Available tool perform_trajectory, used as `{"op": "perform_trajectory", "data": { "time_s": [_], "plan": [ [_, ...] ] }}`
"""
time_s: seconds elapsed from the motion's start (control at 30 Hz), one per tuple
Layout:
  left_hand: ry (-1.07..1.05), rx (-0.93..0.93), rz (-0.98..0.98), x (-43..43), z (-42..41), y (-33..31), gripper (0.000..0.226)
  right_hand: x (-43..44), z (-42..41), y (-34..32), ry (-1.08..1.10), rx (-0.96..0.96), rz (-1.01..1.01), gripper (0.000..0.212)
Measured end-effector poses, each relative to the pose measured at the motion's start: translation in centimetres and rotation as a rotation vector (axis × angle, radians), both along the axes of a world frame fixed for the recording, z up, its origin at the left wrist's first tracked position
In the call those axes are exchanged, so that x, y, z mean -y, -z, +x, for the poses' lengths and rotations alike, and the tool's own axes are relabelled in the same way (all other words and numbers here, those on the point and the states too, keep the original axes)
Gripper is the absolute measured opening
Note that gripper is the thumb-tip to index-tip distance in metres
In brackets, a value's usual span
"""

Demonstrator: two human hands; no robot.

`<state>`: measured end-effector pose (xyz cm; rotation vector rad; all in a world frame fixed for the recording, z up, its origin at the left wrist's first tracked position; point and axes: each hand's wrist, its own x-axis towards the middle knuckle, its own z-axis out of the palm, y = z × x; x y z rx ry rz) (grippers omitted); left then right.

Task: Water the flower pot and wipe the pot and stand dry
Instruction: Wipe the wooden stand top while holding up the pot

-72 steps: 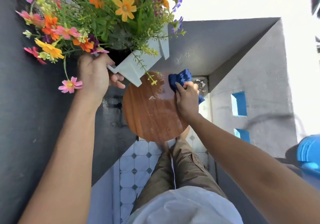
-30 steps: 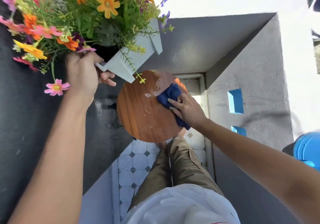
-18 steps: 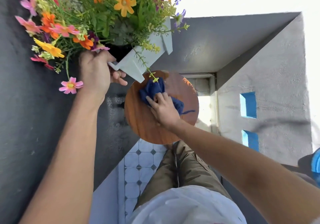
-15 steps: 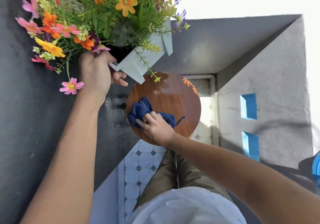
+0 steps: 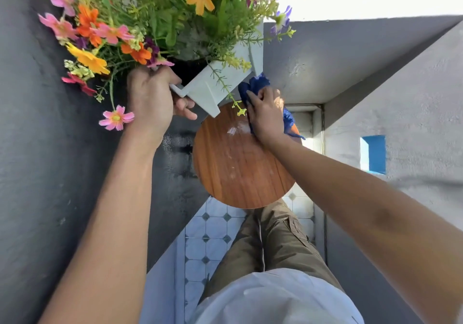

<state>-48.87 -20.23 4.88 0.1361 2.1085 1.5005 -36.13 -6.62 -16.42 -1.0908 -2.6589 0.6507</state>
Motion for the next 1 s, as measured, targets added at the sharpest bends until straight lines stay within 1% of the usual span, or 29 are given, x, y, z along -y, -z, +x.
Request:
{"op": "perform_trajectory", "data": {
  "time_s": [0.07,0.2,0.3,0.37,0.43,0.47,0.53,0.57,0.6,0.7,0.73,0.77,0.83,0.93,1.0],
  "plan": [
    [0.009,0.0,0.001,-0.1,0.0,0.0,0.017,2.4,-1.1,-0.3,-0.103,-0.059,0.041,0.035],
    [0.005,-0.004,-0.003,-0.2,-0.1,0.1,0.015,8.7,-1.0,-0.2,-0.391,-0.056,0.04,0.036],
    [-0.003,-0.001,-0.009,-0.1,0.3,0.1,0.014,13.3,1.9,-0.2,-0.646,-0.093,-0.012,0.037],
    [-0.003,0.007,-0.016,-0.1,0.4,0.1,0.014,14.8,4.7,0.5,-0.816,-0.116,-0.015,0.036],
    [0.0,0.013,-0.019,-0.1,0.5,0.1,0.015,15.0,7.3,1.4,-0.902,-0.135,-0.009,0.033],
    [-0.002,0.016,-0.021,-0.1,0.6,0.1,0.015,14.4,8.3,1.6,-0.902,-0.146,0.0,0.031],
    [-0.001,0.014,-0.026,-0.2,0.8,0.1,0.019,12.0,9.3,1.5,-0.857,-0.161,0.019,0.031],
    [0.005,0.009,-0.027,-0.2,1.0,0.0,0.02,10.3,9.3,1.4,-0.79,-0.16,0.031,0.031],
    [0.012,0.002,-0.028,-0.2,1.1,0.0,0.02,8.3,9.1,1.4,-0.681,-0.154,0.051,0.03],
    [0.035,-0.009,-0.038,-0.1,1.8,0.0,0.021,2.1,7.5,1.3,-0.209,-0.125,0.052,0.028],
    [0.037,-0.005,-0.042,-0.1,2.1,0.1,0.021,0.6,7.1,1.1,-0.08,-0.09,0.034,0.027],
    [0.037,0.002,-0.045,-0.1,2.3,0.3,0.022,-0.1,6.8,0.9,0.005,-0.046,0.01,0.028],
    [0.037,0.014,-0.053,0.2,2.8,0.5,0.021,0.2,6.8,0.8,0.048,-0.016,-0.015,0.029],
    [0.047,0.039,-0.067,0.4,3.9,0.9,0.021,3.0,8.3,0.7,0.019,-0.078,-0.018,0.024],
    [0.046,0.054,-0.084,0.7,4.6,1.2,0.022,4.9,10.2,0.8,-0.024,-0.069,-0.049,0.024]
  ]
}}
